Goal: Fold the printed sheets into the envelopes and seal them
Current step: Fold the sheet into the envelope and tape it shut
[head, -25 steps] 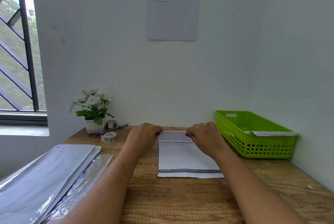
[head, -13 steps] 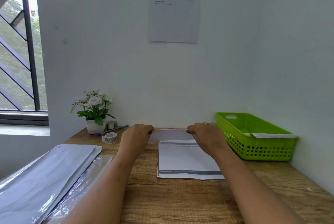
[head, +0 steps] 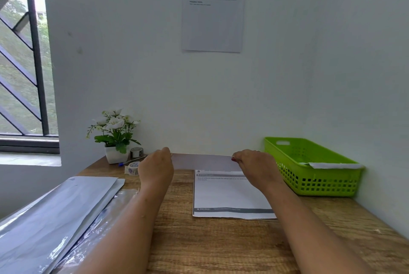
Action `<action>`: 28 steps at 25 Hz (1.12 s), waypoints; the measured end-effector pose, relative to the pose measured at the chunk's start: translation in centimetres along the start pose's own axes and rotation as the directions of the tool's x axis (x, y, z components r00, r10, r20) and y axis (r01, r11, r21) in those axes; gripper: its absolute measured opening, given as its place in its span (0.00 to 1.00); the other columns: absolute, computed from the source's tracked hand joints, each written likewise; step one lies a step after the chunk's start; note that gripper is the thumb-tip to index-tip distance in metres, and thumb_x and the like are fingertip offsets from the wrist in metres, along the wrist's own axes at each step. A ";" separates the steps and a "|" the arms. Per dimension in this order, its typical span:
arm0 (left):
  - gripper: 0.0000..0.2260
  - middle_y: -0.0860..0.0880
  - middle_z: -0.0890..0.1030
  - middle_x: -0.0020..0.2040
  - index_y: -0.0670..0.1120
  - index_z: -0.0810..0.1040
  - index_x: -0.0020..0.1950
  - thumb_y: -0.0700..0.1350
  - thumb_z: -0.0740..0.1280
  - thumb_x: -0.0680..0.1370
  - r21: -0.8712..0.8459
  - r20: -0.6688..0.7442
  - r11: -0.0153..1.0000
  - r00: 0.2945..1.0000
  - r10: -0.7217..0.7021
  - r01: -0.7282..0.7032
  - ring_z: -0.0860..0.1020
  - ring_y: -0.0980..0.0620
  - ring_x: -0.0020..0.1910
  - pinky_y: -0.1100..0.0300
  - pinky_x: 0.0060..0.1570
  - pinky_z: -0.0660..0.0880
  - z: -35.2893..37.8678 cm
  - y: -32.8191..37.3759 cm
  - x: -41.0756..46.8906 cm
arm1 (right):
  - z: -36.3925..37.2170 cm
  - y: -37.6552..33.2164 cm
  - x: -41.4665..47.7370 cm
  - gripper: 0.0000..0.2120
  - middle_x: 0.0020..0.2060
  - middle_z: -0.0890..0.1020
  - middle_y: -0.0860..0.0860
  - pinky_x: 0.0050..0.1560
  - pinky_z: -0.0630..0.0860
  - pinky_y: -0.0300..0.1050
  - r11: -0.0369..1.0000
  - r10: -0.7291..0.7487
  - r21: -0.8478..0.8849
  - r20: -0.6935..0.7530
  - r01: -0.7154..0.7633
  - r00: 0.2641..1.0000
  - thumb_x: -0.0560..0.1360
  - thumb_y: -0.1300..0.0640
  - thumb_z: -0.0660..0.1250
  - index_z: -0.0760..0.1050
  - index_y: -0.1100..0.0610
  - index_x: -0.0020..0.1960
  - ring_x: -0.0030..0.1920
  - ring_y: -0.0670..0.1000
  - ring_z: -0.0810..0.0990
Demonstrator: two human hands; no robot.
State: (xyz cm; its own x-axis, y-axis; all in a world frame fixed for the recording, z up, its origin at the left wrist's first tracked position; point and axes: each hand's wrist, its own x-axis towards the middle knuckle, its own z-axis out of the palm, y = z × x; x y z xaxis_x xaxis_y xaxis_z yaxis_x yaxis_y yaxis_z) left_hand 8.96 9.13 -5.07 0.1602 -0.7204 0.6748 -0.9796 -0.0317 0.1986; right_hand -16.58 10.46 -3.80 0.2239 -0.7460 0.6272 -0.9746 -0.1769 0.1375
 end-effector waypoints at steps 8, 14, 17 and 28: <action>0.11 0.50 0.79 0.40 0.46 0.76 0.45 0.48 0.56 0.80 -0.113 -0.011 0.985 0.991 0.132 -0.133 0.78 0.50 0.38 0.60 0.30 0.66 0.1 1.0 -0.6 | 0.5 1.1 -0.7 0.14 0.52 0.82 0.48 0.41 0.71 0.43 0.998 0.064 0.001 0.060 -0.064 0.996 0.83 0.52 0.53 0.77 0.47 0.58 0.51 0.52 0.80; 0.05 0.53 0.78 0.36 0.49 0.75 0.44 0.49 0.67 0.75 -0.091 -0.170 0.891 0.889 0.425 -0.444 0.77 0.51 0.36 0.60 0.26 0.66 0.4 3.6 -0.9 | -0.1 0.3 -0.4 0.15 0.50 0.82 0.47 0.39 0.70 0.43 0.999 0.029 0.045 0.033 -0.030 0.999 0.82 0.49 0.53 0.78 0.47 0.55 0.49 0.51 0.81; 0.08 0.54 0.79 0.38 0.50 0.77 0.46 0.50 0.72 0.71 -0.050 -0.213 0.866 0.853 0.477 -0.497 0.77 0.52 0.38 0.61 0.25 0.68 0.7 3.7 -0.9 | -0.1 0.2 -0.4 0.15 0.50 0.82 0.48 0.40 0.73 0.43 0.998 0.006 0.069 0.038 -0.008 0.999 0.82 0.49 0.53 0.79 0.48 0.54 0.48 0.51 0.81; 0.04 0.55 0.79 0.36 0.50 0.80 0.36 0.47 0.73 0.71 -0.053 -0.122 0.865 0.863 0.491 -0.500 0.77 0.53 0.37 0.61 0.25 0.70 1.4 3.2 -0.7 | 0.0 0.2 -0.3 0.15 0.48 0.82 0.48 0.41 0.73 0.45 0.988 -0.013 0.152 0.030 0.008 0.999 0.82 0.47 0.54 0.80 0.49 0.52 0.49 0.52 0.81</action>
State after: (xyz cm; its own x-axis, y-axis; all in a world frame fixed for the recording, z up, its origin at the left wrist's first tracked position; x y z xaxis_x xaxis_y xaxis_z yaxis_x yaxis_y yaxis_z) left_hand 5.51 8.50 -5.90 -0.3278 -0.5522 0.7666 -0.9206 0.3691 -0.1278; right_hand -16.81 10.70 -3.97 0.2363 -0.7628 0.6019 -0.9603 -0.2780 0.0247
